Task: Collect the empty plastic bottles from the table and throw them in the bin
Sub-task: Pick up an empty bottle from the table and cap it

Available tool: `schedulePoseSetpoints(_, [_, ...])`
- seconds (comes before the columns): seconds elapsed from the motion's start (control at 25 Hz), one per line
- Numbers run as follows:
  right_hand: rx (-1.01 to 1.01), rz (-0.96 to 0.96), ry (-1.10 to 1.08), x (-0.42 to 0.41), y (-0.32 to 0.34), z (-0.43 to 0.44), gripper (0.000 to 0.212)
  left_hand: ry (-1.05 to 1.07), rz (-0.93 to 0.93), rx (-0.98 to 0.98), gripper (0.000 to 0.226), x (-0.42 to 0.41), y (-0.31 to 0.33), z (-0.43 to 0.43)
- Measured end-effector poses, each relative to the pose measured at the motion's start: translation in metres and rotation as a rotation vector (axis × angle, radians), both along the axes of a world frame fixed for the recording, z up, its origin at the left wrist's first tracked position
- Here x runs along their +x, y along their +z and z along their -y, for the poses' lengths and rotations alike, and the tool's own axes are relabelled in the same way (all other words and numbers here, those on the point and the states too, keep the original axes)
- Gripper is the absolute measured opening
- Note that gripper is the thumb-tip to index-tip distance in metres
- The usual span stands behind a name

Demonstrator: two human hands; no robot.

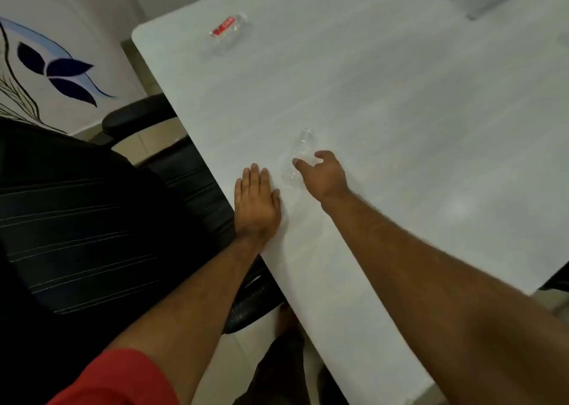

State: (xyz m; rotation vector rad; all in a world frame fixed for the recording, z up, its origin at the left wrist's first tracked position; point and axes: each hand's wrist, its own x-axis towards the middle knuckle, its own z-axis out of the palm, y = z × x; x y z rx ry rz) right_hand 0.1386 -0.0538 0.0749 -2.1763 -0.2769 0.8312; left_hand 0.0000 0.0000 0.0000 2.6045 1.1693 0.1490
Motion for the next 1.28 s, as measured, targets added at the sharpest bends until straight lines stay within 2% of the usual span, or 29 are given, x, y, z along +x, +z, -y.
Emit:
schedulePoseSetpoints(0.16, [-0.096, 0.113, 0.034, -0.002, -0.008, -0.029, 0.087, 0.019, 0.000, 0.085, 0.057, 0.000, -0.008, 0.003])
schedulePoseSetpoints(0.36, [-0.124, 0.075, 0.022, -0.001, -0.011, -0.030, 0.072, 0.016, -0.005, 0.082, 0.057, 0.001, -0.007, 0.000])
schedulePoseSetpoints(0.44, [-0.089, 0.057, -0.005, -0.005, -0.013, -0.013, 0.074, 0.015, -0.017, 0.058, 0.058, 0.002, -0.004, 0.001])
schedulePoseSetpoints(0.52, [-0.036, 0.039, -0.032, -0.012, -0.009, 0.009, 0.072, 0.009, -0.039, 0.072, 0.058, 0.002, -0.001, 0.002])
schedulePoseSetpoints(0.64, [0.035, 0.009, -0.030, -0.022, 0.008, 0.044, 0.050, -0.001, -0.041, 0.067, 0.056, 0.005, 0.005, 0.009])
schedulePoseSetpoints(0.8, [0.137, -0.074, -0.158, -0.034, 0.026, 0.114, 0.069, -0.170, 0.094, 0.076, 0.053, 0.006, 0.021, 0.058])
schedulePoseSetpoints(1.0, [0.162, -0.069, -0.284, -0.043, 0.044, 0.239, 0.066, -0.310, 0.229, -0.082, 0.049, 0.016, 0.043, 0.148])
schedulePoseSetpoints(1.16, [0.152, -0.096, -0.301, -0.056, 0.031, 0.300, 0.064, -0.429, 0.132, -0.351, 0.069, 0.019, 0.048, 0.199])
schedulePoseSetpoints(1.28, [0.161, -0.105, -0.284, -0.058, 0.025, 0.326, 0.065, -0.446, 0.033, -0.325, 0.073, 0.024, 0.050, 0.223])
